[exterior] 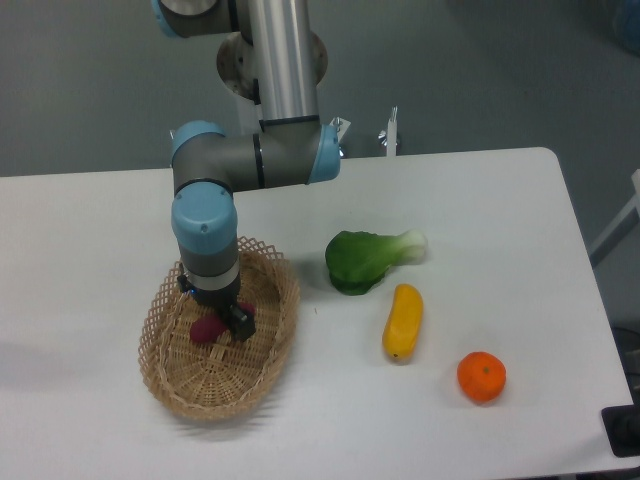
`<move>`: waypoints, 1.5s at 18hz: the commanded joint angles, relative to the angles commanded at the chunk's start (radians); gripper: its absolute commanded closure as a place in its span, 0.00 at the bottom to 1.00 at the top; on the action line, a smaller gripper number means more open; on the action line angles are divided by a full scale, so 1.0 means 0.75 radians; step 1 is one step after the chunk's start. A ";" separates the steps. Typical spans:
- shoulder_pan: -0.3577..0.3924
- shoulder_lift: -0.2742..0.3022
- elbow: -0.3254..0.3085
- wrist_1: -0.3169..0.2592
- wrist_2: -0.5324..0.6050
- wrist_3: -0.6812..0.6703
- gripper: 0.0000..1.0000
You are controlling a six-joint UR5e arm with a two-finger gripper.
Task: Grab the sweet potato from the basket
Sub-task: 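Lift the sweet potato out of the basket and carry it away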
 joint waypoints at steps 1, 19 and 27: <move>0.000 0.000 0.000 0.000 0.002 0.002 0.53; 0.106 0.096 0.202 -0.133 0.016 0.076 0.84; 0.382 0.184 0.276 -0.253 -0.022 0.300 0.84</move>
